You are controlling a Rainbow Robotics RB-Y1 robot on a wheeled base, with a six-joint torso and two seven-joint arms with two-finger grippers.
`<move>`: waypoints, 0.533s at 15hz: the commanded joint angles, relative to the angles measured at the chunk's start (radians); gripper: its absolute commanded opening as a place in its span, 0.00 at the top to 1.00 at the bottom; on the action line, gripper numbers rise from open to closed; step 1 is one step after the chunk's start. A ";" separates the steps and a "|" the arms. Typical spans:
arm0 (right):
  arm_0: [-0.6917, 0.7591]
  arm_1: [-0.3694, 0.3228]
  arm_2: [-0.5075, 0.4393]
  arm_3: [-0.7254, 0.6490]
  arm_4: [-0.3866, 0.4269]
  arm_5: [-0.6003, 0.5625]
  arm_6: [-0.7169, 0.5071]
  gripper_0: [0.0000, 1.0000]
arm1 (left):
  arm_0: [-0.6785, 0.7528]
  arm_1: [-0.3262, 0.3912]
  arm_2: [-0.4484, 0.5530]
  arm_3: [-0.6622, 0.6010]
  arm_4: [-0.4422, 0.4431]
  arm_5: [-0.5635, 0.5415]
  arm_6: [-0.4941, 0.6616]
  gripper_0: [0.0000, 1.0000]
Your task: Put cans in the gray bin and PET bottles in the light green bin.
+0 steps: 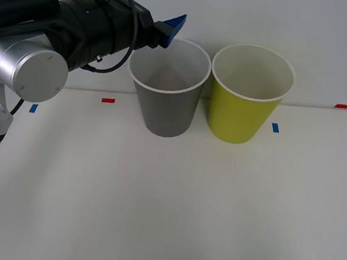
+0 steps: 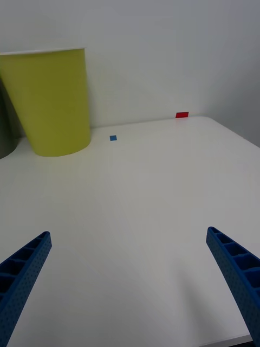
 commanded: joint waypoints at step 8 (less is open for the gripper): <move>0.000 0.000 0.000 0.000 0.000 0.000 0.000 0.00 | 0.530 0.013 0.060 -0.450 -0.026 0.001 -0.011 0.00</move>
